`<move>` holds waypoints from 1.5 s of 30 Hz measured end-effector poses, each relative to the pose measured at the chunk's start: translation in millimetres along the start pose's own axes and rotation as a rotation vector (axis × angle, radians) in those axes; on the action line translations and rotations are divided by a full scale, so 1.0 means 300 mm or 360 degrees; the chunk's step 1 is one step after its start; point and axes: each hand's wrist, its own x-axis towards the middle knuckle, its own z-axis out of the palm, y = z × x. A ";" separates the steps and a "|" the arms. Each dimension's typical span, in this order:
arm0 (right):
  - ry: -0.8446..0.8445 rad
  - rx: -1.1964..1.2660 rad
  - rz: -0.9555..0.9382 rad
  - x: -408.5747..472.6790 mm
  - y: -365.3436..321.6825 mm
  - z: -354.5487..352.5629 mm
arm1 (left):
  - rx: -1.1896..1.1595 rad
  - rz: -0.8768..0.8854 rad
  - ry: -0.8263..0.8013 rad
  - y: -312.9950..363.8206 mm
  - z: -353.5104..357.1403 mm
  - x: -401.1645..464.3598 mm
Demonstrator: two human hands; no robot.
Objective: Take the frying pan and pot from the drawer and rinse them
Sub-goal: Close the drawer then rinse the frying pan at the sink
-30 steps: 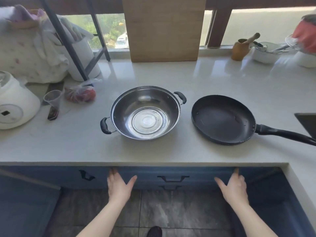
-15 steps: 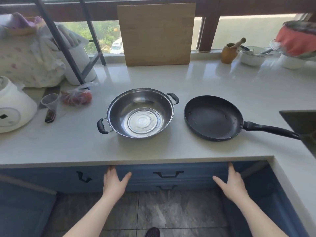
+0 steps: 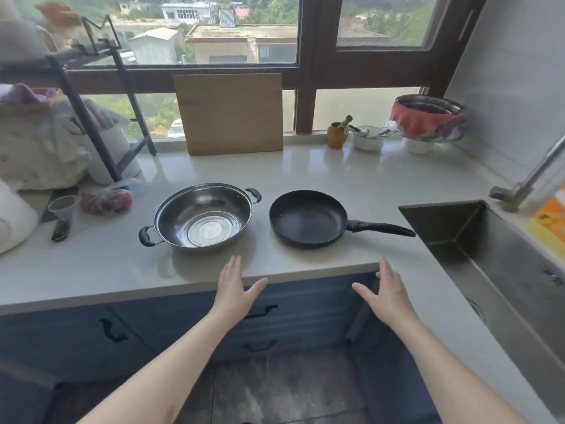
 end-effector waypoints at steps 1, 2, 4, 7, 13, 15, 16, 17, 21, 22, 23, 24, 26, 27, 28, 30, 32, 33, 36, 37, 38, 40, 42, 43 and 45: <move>0.0028 -0.0008 -0.0029 0.020 -0.010 -0.024 | 0.0006 0.0028 -0.0006 0.031 0.001 0.018; 0.0049 -0.0019 -0.0058 0.043 -0.021 -0.042 | 0.0012 0.0048 -0.0019 0.054 0.003 0.041; 0.0083 -0.0065 -0.0105 0.103 -0.045 -0.067 | 0.0025 0.0075 -0.0070 0.084 0.006 0.102; 0.0134 -0.0283 -0.0157 0.221 -0.087 -0.090 | 0.0045 0.0080 -0.0194 0.103 0.026 0.234; 0.0110 -0.0852 -0.0340 0.488 -0.158 -0.092 | 0.0012 -0.0029 -0.0425 0.094 0.086 0.525; -0.0032 -0.0886 -0.0307 0.564 -0.165 -0.080 | -0.0062 -0.0065 -0.0468 0.074 0.102 0.607; -0.0109 -0.0897 -0.0285 0.599 -0.166 -0.072 | -0.0101 -0.0071 -0.0486 0.064 0.109 0.645; -0.0177 -0.0912 -0.0268 0.632 -0.166 -0.064 | -0.0141 -0.0068 -0.0505 0.056 0.116 0.681; -0.0396 -0.0994 -0.0224 0.743 -0.157 -0.043 | -0.0223 0.0079 -0.0641 0.048 0.131 0.781; -0.0448 -0.1011 -0.0216 0.763 -0.158 -0.043 | -0.0269 0.0171 -0.0651 0.042 0.140 0.805; -0.0504 -0.1025 -0.0209 0.780 -0.159 -0.044 | -0.0330 0.0239 -0.0642 0.033 0.154 0.823; -0.0560 -0.1033 -0.0203 0.794 -0.161 -0.045 | -0.0366 0.0276 -0.0613 0.025 0.168 0.834; -0.0655 -0.1021 -0.0190 0.815 -0.161 -0.046 | -0.0413 0.0312 -0.0538 0.025 0.182 0.845; -0.0690 -0.0995 -0.0182 0.823 -0.160 -0.044 | -0.0421 0.0331 -0.0529 0.034 0.182 0.847; -0.0721 -0.0953 -0.0176 0.830 -0.156 -0.041 | -0.0431 0.0357 -0.0535 0.044 0.184 0.850; -0.0769 -0.0820 -0.0153 0.839 -0.137 -0.030 | -0.0418 0.0424 -0.0594 0.064 0.183 0.859; -0.0795 -0.0624 -0.0080 0.841 -0.109 -0.024 | -0.0349 0.0468 -0.0670 0.085 0.185 0.879; -0.0795 -0.0533 -0.0043 0.839 -0.094 -0.027 | -0.0300 0.0480 -0.0714 0.096 0.188 0.890; -0.0749 -0.0423 0.0009 0.828 -0.042 -0.065 | -0.0150 0.0543 -0.0857 0.149 0.211 0.921; -0.0730 -0.0417 0.0023 0.822 -0.021 -0.087 | -0.0108 0.0569 -0.0902 0.172 0.226 0.925; -0.0707 -0.0415 0.0040 0.816 0.003 -0.113 | -0.0090 0.0575 -0.0949 0.200 0.245 0.928; -0.0644 -0.0400 0.0093 0.802 0.061 -0.177 | -0.0089 0.0568 -0.0996 0.259 0.305 0.940; -0.0557 -0.0377 0.0160 0.790 0.134 -0.262 | -0.0049 0.0632 -0.0999 0.350 0.386 0.958; -0.0506 -0.0361 0.0191 0.784 0.177 -0.315 | -0.0026 0.0682 -0.1024 0.415 0.430 0.965; -0.0398 -0.0318 0.0262 0.766 0.265 -0.435 | -0.0011 0.0775 -0.1098 0.559 0.536 0.985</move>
